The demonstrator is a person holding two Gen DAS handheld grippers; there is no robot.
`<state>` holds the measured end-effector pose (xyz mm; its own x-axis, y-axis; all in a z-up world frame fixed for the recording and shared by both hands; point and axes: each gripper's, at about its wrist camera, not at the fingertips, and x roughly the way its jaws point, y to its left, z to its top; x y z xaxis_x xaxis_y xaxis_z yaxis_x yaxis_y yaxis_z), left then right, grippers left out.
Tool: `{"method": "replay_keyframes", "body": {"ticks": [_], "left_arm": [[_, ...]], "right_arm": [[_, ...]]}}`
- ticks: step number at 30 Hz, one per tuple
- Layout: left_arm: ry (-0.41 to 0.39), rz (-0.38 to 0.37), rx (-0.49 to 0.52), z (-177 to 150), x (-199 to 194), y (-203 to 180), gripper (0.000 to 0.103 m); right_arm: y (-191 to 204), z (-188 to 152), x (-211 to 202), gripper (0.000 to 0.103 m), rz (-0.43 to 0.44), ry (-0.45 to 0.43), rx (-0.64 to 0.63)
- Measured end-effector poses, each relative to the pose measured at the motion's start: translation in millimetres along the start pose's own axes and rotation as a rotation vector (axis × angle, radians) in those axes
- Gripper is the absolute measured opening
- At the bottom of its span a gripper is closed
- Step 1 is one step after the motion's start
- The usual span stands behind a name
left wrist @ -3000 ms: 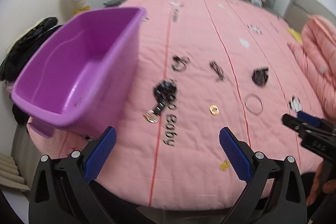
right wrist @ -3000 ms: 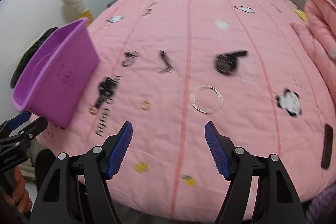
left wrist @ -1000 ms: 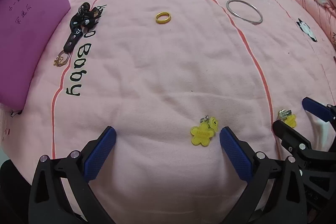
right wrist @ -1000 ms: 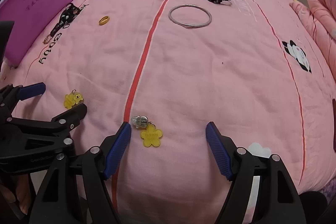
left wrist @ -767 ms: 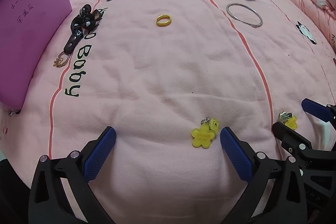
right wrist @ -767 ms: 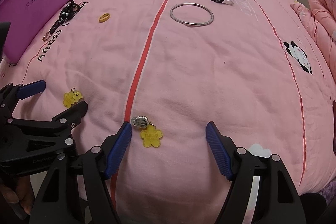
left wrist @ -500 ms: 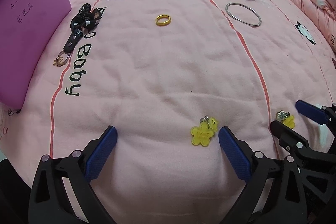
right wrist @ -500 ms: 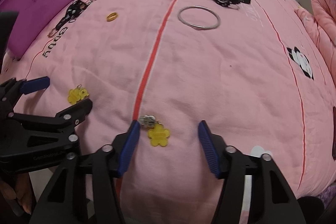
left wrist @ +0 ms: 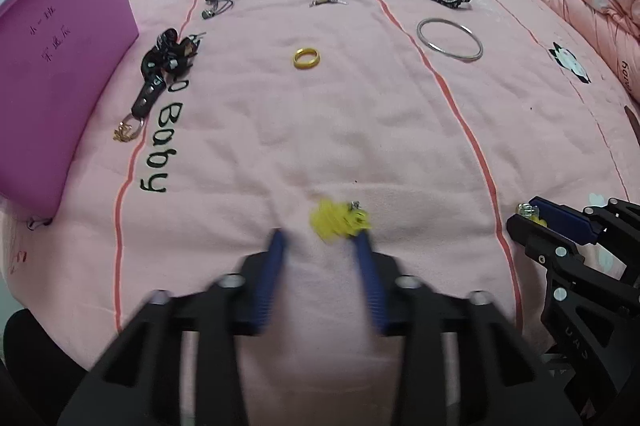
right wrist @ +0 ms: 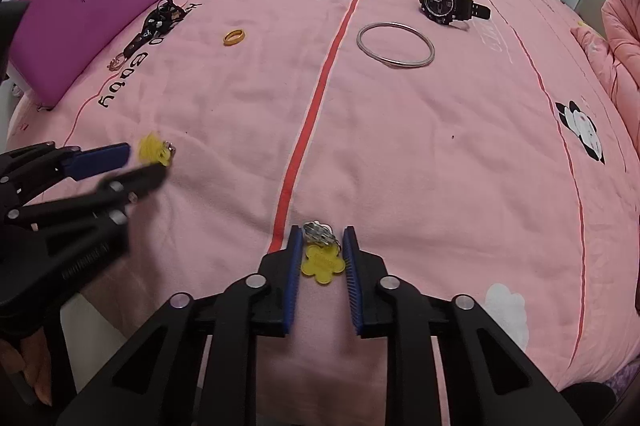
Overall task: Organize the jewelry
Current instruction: 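Grasp the yellow flower charm with the left tool while the right tool grasps the other charm, then carry both yellow flower charms in both tools over the purple tub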
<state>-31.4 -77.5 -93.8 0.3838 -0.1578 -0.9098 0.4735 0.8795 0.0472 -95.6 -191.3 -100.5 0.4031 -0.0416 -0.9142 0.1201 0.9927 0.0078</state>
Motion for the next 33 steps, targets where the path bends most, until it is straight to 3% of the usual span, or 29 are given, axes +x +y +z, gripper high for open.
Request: {"method": "replay_keyframes", "body": {"ticks": [2, 3, 11, 17, 19, 22, 24, 26, 33], "left_arm": [[-0.005, -0.018, -0.009, 0, -3, 4, 0.007], [-0.007, -0.03, -0.013, 0, -4, 6, 0.006], [-0.007, -0.09, -0.062, 1, -6, 15, 0.004], [0.009, -0.086, -0.056, 1, -1, 14, 0.005], [0.01, -0.089, -0.06, 1, -1, 14, 0.009], [0.008, -0.098, -0.052, 0, -1, 14, 0.024], [-0.008, -0.095, -0.033, 0, -5, 10, 0.051], [-0.041, -0.068, -0.014, -1, -9, 6, 0.067], [-0.023, -0.046, 0.021, 12, 9, 3, 0.068]], "right_arm": [[-2, 0, -1, 0.02, 0.011, -0.003, 0.012], [-3, 0, -2, 0.02, 0.015, -0.004, 0.016], [-6, -1, -4, 0.02, 0.03, -0.007, 0.035], [-7, -2, -4, 0.02, 0.033, -0.006, 0.042], [-6, -2, -4, 0.02, 0.03, -0.005, 0.038], [-5, -2, -5, 0.02, 0.023, -0.005, 0.03], [-5, -2, -4, 0.02, 0.024, -0.004, 0.031], [-6, -2, -4, 0.02, 0.027, -0.002, 0.036], [-6, -2, -4, 0.02, 0.032, -0.001, 0.039]]}}
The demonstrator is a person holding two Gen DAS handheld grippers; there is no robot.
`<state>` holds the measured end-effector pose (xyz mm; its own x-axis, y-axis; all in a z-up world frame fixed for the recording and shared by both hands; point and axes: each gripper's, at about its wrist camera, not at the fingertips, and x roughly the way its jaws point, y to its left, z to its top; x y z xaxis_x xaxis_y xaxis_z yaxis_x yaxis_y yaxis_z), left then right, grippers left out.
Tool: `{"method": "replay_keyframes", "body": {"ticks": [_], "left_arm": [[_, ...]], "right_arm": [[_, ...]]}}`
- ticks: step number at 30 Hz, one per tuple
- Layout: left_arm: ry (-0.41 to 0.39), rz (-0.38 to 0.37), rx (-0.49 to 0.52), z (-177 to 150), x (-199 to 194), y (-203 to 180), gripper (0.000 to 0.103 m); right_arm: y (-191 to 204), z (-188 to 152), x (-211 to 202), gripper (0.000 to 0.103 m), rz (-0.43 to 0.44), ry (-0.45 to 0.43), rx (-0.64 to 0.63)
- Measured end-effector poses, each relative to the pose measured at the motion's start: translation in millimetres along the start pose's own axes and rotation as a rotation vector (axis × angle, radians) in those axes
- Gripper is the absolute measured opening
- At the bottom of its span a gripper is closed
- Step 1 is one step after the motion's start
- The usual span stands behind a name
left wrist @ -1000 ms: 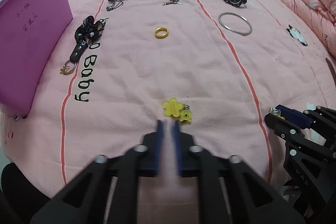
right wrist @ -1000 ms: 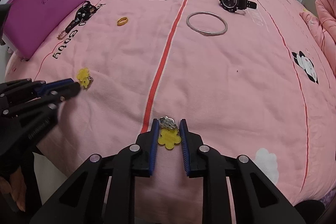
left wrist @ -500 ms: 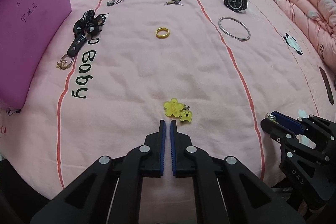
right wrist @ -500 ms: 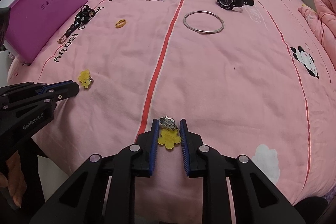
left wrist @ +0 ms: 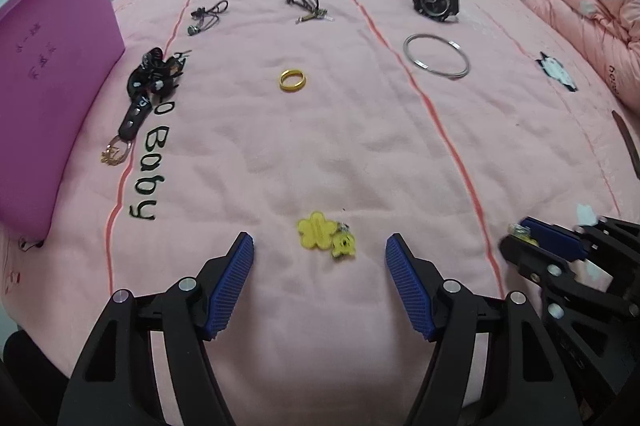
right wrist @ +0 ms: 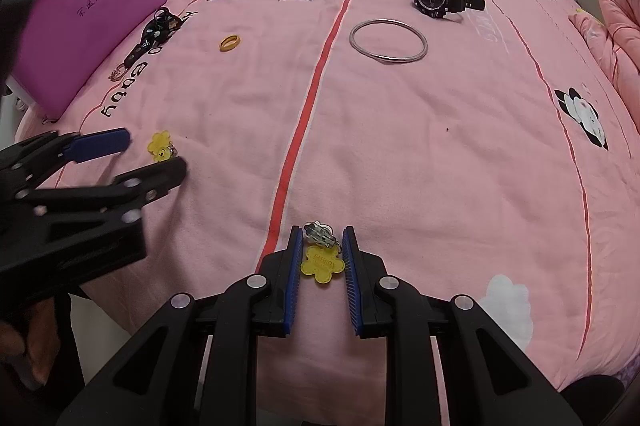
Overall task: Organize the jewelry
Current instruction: 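Carry both yellow flower charms in both tools over the purple tub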
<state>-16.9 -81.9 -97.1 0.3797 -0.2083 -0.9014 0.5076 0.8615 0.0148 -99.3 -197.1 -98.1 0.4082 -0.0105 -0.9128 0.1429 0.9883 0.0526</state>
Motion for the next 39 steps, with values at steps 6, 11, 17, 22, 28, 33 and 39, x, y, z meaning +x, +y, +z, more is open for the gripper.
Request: {"method": "replay_keyframes", "body": {"ticks": [6, 11, 17, 22, 28, 33, 39], "left_arm": [[-0.005, 0.013, 0.025, 1, 8, -3, 0.051], [-0.008, -0.017, 0.025, 0, 4, -3, 0.027], [-0.007, -0.037, 0.007, -2, -8, 0, 0.025], [-0.043, -0.047, -0.011, 0, -28, 8, 0.025], [-0.106, -0.034, -0.027, 8, -61, 18, 0.025], [-0.149, -0.027, -0.067, 15, -89, 34, 0.025], [-0.246, -0.009, -0.12, 27, -135, 65, 0.025]], "right_arm": [[-2, 0, 1, 0.02, 0.008, 0.003, 0.006], [-2, 1, 1, 0.02, 0.009, 0.003, 0.005], [-4, 1, -2, 0.02, 0.019, -0.007, 0.016], [-7, 3, -12, 0.02, 0.038, -0.029, 0.034], [-12, 11, -40, 0.02, 0.086, -0.096, 0.063], [-8, 25, -68, 0.02, 0.128, -0.154, 0.068], [21, 58, -108, 0.02, 0.186, -0.245, 0.011]]}}
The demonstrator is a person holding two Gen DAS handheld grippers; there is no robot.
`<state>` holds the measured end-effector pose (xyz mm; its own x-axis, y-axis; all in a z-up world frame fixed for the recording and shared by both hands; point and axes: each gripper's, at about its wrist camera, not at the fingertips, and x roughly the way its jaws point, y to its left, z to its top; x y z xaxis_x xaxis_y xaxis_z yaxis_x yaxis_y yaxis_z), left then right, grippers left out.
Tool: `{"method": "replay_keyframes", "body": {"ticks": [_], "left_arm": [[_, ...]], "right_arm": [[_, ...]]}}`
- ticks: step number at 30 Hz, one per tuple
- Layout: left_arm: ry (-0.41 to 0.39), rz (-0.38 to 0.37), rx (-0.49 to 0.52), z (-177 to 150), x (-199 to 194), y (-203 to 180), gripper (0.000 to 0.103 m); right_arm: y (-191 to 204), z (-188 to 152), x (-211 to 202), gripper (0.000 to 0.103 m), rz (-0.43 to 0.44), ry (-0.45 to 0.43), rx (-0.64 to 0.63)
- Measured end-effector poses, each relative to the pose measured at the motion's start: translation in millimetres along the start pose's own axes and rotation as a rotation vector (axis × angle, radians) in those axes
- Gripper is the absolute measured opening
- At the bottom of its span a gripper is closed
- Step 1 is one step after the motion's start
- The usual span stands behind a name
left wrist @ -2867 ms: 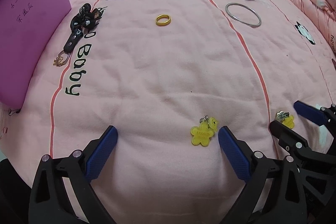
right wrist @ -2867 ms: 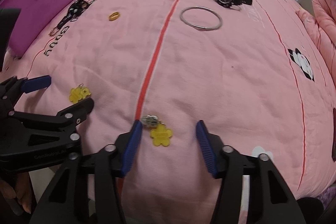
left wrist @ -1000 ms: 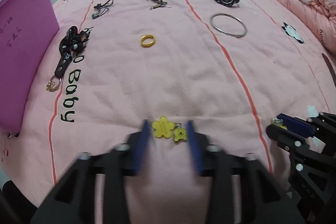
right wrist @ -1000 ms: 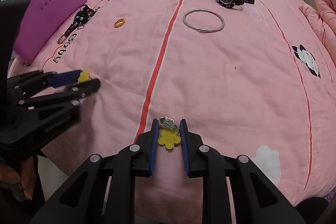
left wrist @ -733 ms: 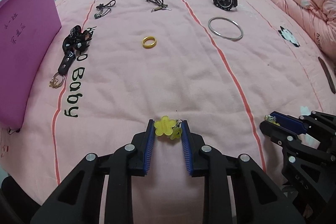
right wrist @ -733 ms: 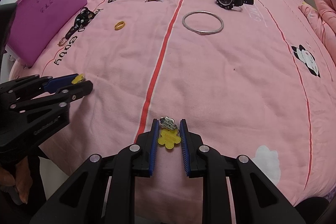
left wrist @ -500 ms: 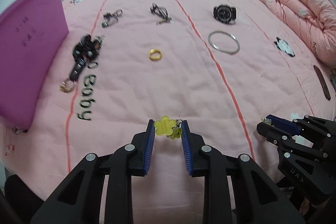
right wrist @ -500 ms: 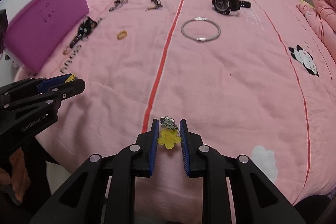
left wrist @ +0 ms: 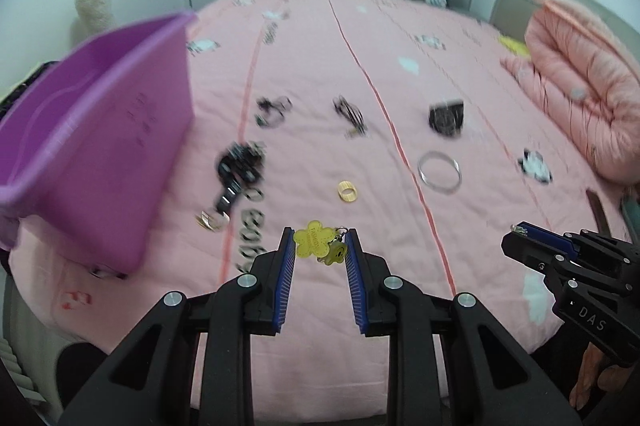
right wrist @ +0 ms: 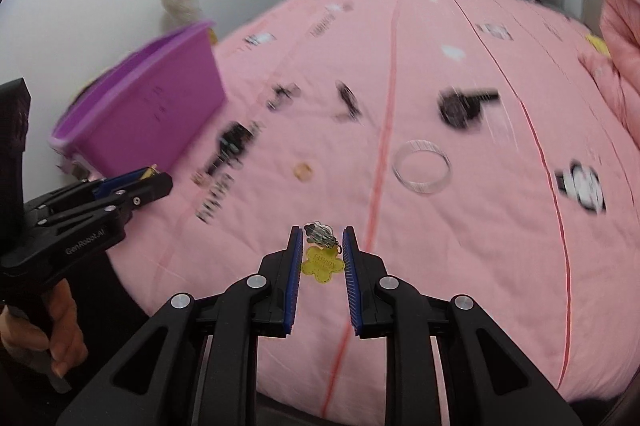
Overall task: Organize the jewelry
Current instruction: 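Carry both yellow flower charms in both tools over the purple tub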
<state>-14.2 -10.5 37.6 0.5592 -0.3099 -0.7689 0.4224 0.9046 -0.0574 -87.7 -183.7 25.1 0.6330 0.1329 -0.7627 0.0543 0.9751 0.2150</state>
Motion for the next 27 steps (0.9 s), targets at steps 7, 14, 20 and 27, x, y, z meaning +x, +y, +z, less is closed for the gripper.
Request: {"method": "replay_keyframes", "body": {"ticks": [7, 14, 20, 27], "left_arm": [[-0.101, 0.049, -0.083, 36, -43, 48, 0.025], [-0.15, 0.17, -0.198, 66, -66, 122, 0.025], [-0.13, 0.304, -0.298, 84, -66, 190, 0.025], [-0.078, 0.352, -0.382, 88, -54, 237, 0.025]], "right_arm": [[60, 68, -6, 0.02, 0.111, -0.088, -0.107], [130, 139, 14, 0.02, 0.223, -0.141, -0.19], [193, 189, 49, 0.02, 0.298, -0.12, -0.261], [247, 214, 96, 0.02, 0.33, -0.045, -0.325]]}}
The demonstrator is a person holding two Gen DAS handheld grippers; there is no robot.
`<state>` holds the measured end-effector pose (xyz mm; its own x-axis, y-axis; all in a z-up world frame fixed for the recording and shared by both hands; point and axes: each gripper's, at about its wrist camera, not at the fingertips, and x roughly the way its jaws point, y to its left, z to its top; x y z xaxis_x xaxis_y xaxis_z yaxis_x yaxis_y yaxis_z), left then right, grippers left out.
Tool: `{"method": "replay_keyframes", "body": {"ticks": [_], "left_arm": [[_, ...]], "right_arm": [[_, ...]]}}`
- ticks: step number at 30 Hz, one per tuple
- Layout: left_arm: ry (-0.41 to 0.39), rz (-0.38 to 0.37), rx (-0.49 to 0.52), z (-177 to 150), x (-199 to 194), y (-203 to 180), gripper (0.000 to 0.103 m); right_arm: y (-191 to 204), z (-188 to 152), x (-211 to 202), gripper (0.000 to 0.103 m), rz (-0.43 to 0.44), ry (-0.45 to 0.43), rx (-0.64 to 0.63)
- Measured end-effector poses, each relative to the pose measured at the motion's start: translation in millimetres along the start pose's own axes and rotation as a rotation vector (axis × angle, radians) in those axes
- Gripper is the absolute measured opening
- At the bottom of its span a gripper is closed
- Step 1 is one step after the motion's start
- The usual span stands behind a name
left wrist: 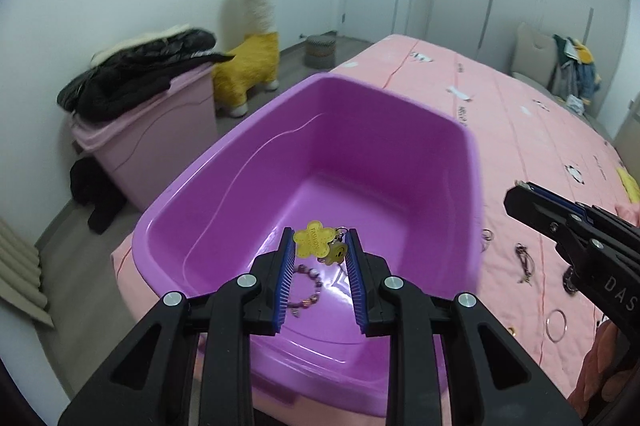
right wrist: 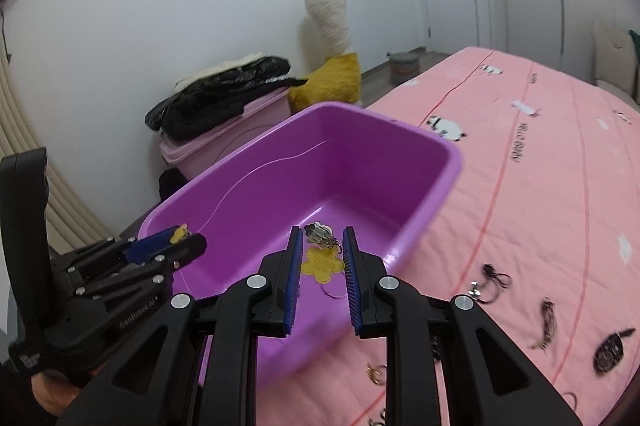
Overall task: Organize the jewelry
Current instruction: 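Carry both yellow flower charms in both tools over the purple tub, then open both tools to drop the flower charms into the tub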
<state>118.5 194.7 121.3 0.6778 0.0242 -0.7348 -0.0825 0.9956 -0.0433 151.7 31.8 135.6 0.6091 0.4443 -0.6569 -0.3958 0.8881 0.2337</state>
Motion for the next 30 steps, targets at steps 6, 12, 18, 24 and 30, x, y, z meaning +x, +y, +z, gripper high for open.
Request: {"method": "replay_keyframes", "body": {"ticks": [6, 12, 18, 24, 30], "left_arm": [[0.056, 0.032, -0.056, 5, 25, 22, 0.026], [0.099, 0.053, -0.095, 7, 43, 37, 0.026], [0.143, 0.066, -0.108, 6, 59, 41, 0.026], [0.163, 0.065, -0.106, 9, 65, 39, 0.034], [0.117, 0.09, -0.113, 11, 53, 39, 0.077]], "right_arm": [[14, 15, 47, 0.02, 0.005, 0.096, -0.015], [16, 20, 85, 0.02, -0.017, 0.179, -0.024], [18, 21, 104, 0.02, -0.045, 0.22, -0.032], [16, 25, 116, 0.02, -0.069, 0.238, -0.037], [14, 28, 112, 0.052, -0.101, 0.217, -0.032]]}}
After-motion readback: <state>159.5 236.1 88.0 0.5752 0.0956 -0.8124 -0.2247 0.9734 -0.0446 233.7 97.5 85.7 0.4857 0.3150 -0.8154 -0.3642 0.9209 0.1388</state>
